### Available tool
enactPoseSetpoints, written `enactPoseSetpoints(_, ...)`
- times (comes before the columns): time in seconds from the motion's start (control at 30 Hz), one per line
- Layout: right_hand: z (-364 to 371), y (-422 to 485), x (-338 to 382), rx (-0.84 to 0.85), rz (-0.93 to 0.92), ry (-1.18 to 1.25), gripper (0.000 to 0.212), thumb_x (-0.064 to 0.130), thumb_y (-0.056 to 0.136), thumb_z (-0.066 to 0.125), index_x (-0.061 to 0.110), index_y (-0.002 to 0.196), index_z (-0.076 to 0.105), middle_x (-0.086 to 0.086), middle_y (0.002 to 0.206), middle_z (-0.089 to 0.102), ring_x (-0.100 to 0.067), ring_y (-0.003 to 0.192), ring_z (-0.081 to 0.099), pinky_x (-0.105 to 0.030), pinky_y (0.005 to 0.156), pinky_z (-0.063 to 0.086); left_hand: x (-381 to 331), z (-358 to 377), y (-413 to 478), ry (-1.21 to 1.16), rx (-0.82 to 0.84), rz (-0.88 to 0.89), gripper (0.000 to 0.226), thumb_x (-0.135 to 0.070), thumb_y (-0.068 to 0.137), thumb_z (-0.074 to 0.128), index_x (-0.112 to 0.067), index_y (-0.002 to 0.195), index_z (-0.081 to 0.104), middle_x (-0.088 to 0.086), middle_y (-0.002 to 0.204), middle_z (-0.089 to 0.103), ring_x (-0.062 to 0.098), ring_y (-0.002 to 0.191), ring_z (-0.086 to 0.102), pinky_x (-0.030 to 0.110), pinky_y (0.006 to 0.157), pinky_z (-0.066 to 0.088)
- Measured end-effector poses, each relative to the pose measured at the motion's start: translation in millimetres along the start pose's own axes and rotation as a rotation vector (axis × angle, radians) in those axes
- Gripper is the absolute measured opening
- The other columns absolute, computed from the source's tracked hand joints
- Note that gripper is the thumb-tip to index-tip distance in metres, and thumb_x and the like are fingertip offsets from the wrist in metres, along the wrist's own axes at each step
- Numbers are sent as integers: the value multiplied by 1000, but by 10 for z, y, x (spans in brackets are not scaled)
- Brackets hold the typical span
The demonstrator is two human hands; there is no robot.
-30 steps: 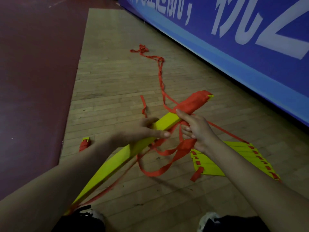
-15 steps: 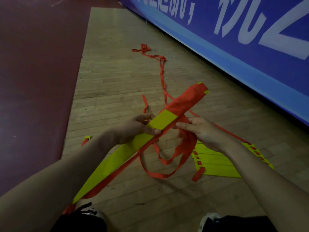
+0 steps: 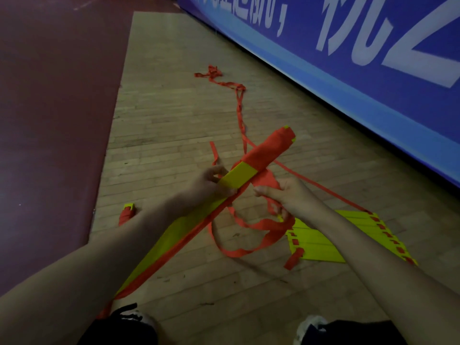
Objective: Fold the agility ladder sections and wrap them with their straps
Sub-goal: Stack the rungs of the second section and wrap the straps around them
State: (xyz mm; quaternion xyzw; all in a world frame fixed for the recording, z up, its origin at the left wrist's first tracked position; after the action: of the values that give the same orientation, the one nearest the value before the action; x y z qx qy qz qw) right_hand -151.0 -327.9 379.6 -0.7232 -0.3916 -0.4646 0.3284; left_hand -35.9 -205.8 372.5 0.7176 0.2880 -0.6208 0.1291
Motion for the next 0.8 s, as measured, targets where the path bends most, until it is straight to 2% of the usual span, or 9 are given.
enactPoseSetpoints(0.1, -10, 23, 68, -113, -42, -69, 28, 26, 90, 65, -2, 87, 67, 6, 33, 43, -4, 26, 37, -16, 31, 29, -59, 38, 34, 238, -134, 124, 22, 4, 82, 66, -14, 85, 55, 16, 80, 64, 24, 61, 63, 45, 65, 58)
enactPoseSetpoints(0.17, 8, 21, 106, -172, -49, -102, 42, 37, 90, 62, -4, 88, 69, 4, 34, 43, -5, 27, 39, -17, 34, 31, -140, 50, 11, 455, -230, 196, 15, -8, 86, 66, -16, 94, 56, 12, 79, 66, 26, 67, 64, 49, 68, 56)
enactPoseSetpoints(0.27, 3, -3, 135, -255, -28, -96, 62, 54, 89, 53, -6, 84, 68, 0, 37, 46, -8, 29, 43, -18, 35, 33, -300, 101, -98, 864, -326, 250, 26, -22, 92, 57, -23, 118, 54, 15, 95, 68, 37, 89, 64, 46, 74, 52)
enactPoseSetpoints(0.37, 2, -30, 137, -319, 18, -12, 73, 59, 88, 51, -11, 79, 67, 0, 35, 44, -9, 28, 42, -18, 35, 32, -429, 223, -204, 1196, -361, 384, 38, -17, 98, 42, -26, 135, 43, 7, 106, 66, 32, 87, 65, 37, 65, 51)
enactPoseSetpoints(0.43, 5, -43, 107, -353, 59, 101, 65, 54, 90, 54, -8, 78, 68, 4, 31, 40, -7, 26, 38, -19, 34, 30, -493, 330, -286, 1265, -334, 511, 39, -11, 97, 41, -23, 134, 42, 3, 114, 64, 28, 82, 67, 33, 56, 50)
enactPoseSetpoints(0.53, 37, -51, 40, -343, 119, 380, 42, 39, 93, 58, 6, 68, 63, 6, 32, 38, -7, 28, 32, -22, 38, 26, -552, 395, -361, 1258, -346, 617, 34, -9, 92, 48, -18, 125, 51, 4, 114, 64, 31, 81, 68, 31, 48, 43)
enactPoseSetpoints(0.6, 41, -33, 29, -310, 146, 495, 38, 32, 93, 58, 11, 62, 54, 4, 33, 35, -8, 28, 30, -24, 41, 24, -577, 340, -338, 1179, -393, 578, 31, -18, 92, 53, -20, 123, 52, 1, 115, 63, 30, 88, 67, 35, 55, 47)
enactPoseSetpoints(0.7, -26, 10, 54, -263, 157, 586, 33, 29, 91, 61, 11, 65, 52, 4, 33, 31, -7, 27, 28, -20, 37, 23, -471, 254, -191, 828, -235, 305, 49, -40, 86, 66, -23, 127, 46, -2, 113, 59, 24, 100, 60, 30, 72, 44)
enactPoseSetpoints(0.8, -63, 39, 101, -147, 110, 635, 43, 28, 92, 60, 16, 53, 47, 4, 33, 28, -7, 25, 23, -16, 33, 19, -305, 294, -150, 277, 28, 53, 49, -31, 80, 76, -13, 121, 55, 1, 98, 61, 13, 82, 60, 26, 67, 48)
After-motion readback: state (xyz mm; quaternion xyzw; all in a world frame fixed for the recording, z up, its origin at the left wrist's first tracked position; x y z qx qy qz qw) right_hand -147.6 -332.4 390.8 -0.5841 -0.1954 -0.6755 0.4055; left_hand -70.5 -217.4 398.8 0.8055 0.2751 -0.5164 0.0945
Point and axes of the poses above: each hand's wrist, its own y-axis towards the middle knuckle, its own z-axis out of the palm, x = y × z, the point moved 8 cm from there along y, towards the middle knuckle
